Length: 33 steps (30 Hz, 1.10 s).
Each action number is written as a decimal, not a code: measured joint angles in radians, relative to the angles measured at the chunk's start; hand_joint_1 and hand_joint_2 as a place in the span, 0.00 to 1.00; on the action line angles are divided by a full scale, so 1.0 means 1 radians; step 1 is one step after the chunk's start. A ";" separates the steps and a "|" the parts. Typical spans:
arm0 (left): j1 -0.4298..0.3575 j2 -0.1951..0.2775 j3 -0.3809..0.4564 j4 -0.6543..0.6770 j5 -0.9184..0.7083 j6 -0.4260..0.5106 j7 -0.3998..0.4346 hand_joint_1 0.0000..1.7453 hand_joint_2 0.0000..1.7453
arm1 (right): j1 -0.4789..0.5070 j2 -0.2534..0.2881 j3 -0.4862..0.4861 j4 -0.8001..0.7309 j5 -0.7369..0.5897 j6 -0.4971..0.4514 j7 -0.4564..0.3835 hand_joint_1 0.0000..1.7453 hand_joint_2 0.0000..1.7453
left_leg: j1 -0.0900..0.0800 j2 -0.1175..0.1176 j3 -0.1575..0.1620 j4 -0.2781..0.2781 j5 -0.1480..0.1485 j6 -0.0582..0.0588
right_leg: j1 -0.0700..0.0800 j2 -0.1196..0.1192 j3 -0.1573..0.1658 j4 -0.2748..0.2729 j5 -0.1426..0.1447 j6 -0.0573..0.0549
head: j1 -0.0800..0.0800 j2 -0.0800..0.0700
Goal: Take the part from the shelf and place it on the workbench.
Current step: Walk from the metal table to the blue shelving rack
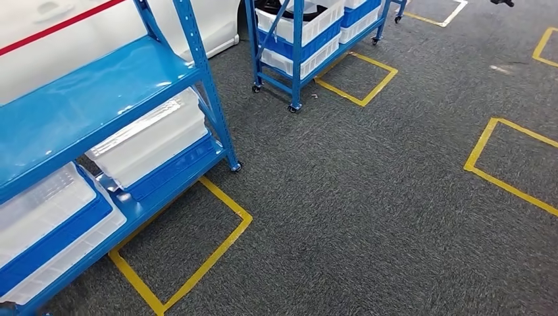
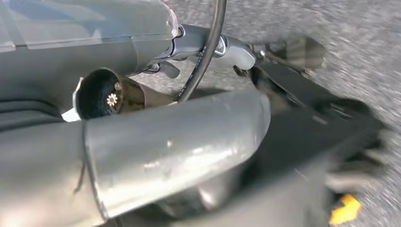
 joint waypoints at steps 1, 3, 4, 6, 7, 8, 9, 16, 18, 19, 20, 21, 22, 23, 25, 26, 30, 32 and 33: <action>0.014 0.000 0.018 0.002 -0.023 0.003 -0.002 0.00 0.00 | -0.005 0.003 -0.003 -0.013 -0.012 0.001 -0.003 0.00 1.00 | -0.003 0.003 0.016 -0.025 0.021 0.006 | 0.004 -0.010 0.003 0.000 -0.002 -0.002 | 0.000 0.000; 0.041 0.000 0.053 0.007 -0.066 0.010 -0.007 0.00 0.00 | -0.016 0.010 -0.010 -0.041 -0.033 0.002 -0.007 0.00 1.00 | -0.014 0.034 0.087 -0.157 0.084 0.023 | 0.008 -0.031 0.010 0.000 -0.007 -0.004 | 0.000 0.000; 0.051 0.000 0.071 0.010 -0.088 0.013 -0.009 0.00 0.00 | -0.021 0.014 -0.014 -0.055 -0.045 0.003 -0.009 0.00 1.00 | -0.022 0.057 0.119 -0.221 0.105 0.031 | 0.011 -0.042 0.014 0.000 -0.010 -0.002 | 0.000 0.000; 0.069 -0.001 0.110 0.014 -0.135 0.018 -0.013 0.00 0.00 | -0.028 0.021 -0.022 -0.079 -0.070 0.006 -0.012 0.00 1.00 | -0.035 0.084 0.145 -0.283 0.116 0.042 | 0.013 -0.064 0.018 -0.002 -0.014 0.005 | 0.000 0.000; 0.077 -0.001 0.131 0.015 -0.163 0.022 -0.016 0.00 0.00 | -0.031 0.025 -0.025 -0.089 -0.084 0.007 -0.014 0.00 1.00 | -0.037 0.074 0.144 -0.287 0.117 0.044 | 0.013 -0.075 0.021 -0.005 -0.015 0.009 | 0.000 0.000; 0.085 -0.002 0.155 0.015 -0.192 0.025 -0.019 0.00 0.00 | -0.033 0.027 -0.029 -0.099 -0.099 0.009 -0.017 0.00 1.00 | -0.034 0.061 0.148 -0.294 0.121 0.048 | 0.013 -0.082 0.026 -0.007 -0.017 0.015 | 0.000 0.000; 0.092 -0.005 0.179 0.014 -0.221 0.028 -0.022 0.00 0.00 | -0.032 0.030 -0.034 -0.106 -0.114 0.012 -0.019 0.00 1.00 | -0.030 0.049 0.153 -0.303 0.126 0.050 | 0.012 -0.069 0.030 -0.003 -0.023 0.020 | 0.001 0.000; 0.062 -0.017 0.315 -0.058 -0.388 0.048 -0.040 0.00 0.00 | 0.049 0.043 -0.055 -0.084 -0.198 0.021 -0.029 0.00 1.00 | -0.022 -0.043 0.160 -0.316 0.139 0.062 | -0.001 0.053 -0.103 0.249 -0.116 0.042 | 0.002 0.000; 0.046 -0.020 0.341 -0.093 -0.422 0.051 -0.044 0.00 0.00 | 0.081 0.044 -0.062 -0.063 -0.216 0.023 -0.031 0.00 1.00 | -0.019 -0.069 0.162 -0.310 0.135 0.055 | -0.005 0.075 -0.064 0.136 -0.037 0.043 | 0.002 0.000; 0.038 -0.021 0.355 -0.112 -0.441 0.054 -0.046 0.00 0.00 | 0.097 0.046 -0.065 -0.051 -0.225 0.024 -0.032 0.00 1.00 | -0.019 -0.081 0.158 -0.303 0.130 0.049 | -0.007 0.103 -0.040 0.074 -0.006 0.042 | 0.002 0.000; 0.031 -0.021 0.371 -0.129 -0.460 0.057 -0.047 0.00 0.00 | 0.110 0.048 -0.068 -0.041 -0.235 0.026 -0.034 0.00 1.00 | -0.019 -0.092 0.152 -0.297 0.127 0.042 | -0.008 0.124 -0.023 0.032 0.011 0.039 | 0.002 0.000; 0.025 -0.021 0.389 -0.142 -0.481 0.061 -0.049 0.00 0.00 | 0.119 0.051 -0.071 -0.034 -0.246 0.028 -0.037 0.00 1.00 | -0.019 -0.102 0.147 -0.293 0.125 0.036 | -0.008 0.139 -0.016 0.013 0.015 0.034 | 0.002 0.000; 0.023 -0.022 0.408 -0.150 -0.504 0.064 -0.051 0.00 0.00 | 0.124 0.053 -0.073 -0.030 -0.258 0.029 -0.039 0.00 1.00 | -0.018 -0.112 0.142 -0.292 0.124 0.029 | -0.005 0.140 -0.015 0.012 0.012 0.028 | 0.001 0.000; 0.026 -0.022 0.426 -0.153 -0.528 0.067 -0.053 0.00 0.00 | 0.126 0.056 -0.075 -0.032 -0.270 0.031 -0.042 0.00 1.00 | -0.017 -0.122 0.141 -0.294 0.125 0.024 | -0.005 0.126 -0.014 0.010 0.013 0.021 | 0.001 0.000; 0.044 -0.023 0.457 -0.152 -0.573 0.072 -0.057 0.00 0.00 | 0.121 0.063 -0.078 -0.048 -0.292 0.034 -0.046 0.00 1.00 | -0.016 -0.102 0.136 -0.276 0.113 0.014 | -0.005 0.101 -0.008 0.000 0.017 0.005 | 0.000 0.000; 0.056 -0.024 0.470 -0.147 -0.591 0.074 -0.058 0.00 0.00 | 0.115 0.067 -0.079 -0.061 -0.300 0.035 -0.048 0.00 1.00 | -0.017 -0.074 0.122 -0.244 0.092 0.009 | -0.007 0.087 -0.005 -0.006 0.018 -0.002 | -0.001 0.000; 0.119 -0.026 0.504 -0.099 -0.633 0.081 -0.060 0.00 0.00 | 0.069 0.077 -0.089 -0.127 -0.321 0.036 -0.055 0.00 1.00 | -0.012 -0.004 0.007 -0.024 -0.006 -0.005 | -0.001 0.023 -0.001 -0.010 0.012 -0.014 | -0.004 0.000; 0.156 -0.027 0.516 -0.065 -0.643 0.082 -0.061 0.00 0.00 | 0.037 0.079 -0.093 -0.168 -0.327 0.037 -0.056 0.00 1.00 | -0.010 0.005 0.023 -0.058 0.032 -0.006 | -0.001 -0.011 0.005 -0.010 0.006 -0.011 | -0.004 0.000; 0.177 -0.027 0.521 -0.047 -0.647 0.082 -0.061 0.00 0.00 | 0.019 0.081 -0.093 -0.189 -0.329 0.037 -0.057 0.00 1.00 | -0.011 0.021 0.059 -0.126 0.069 -0.004 | 0.000 -0.026 0.010 -0.010 0.003 -0.008 | -0.004 0.000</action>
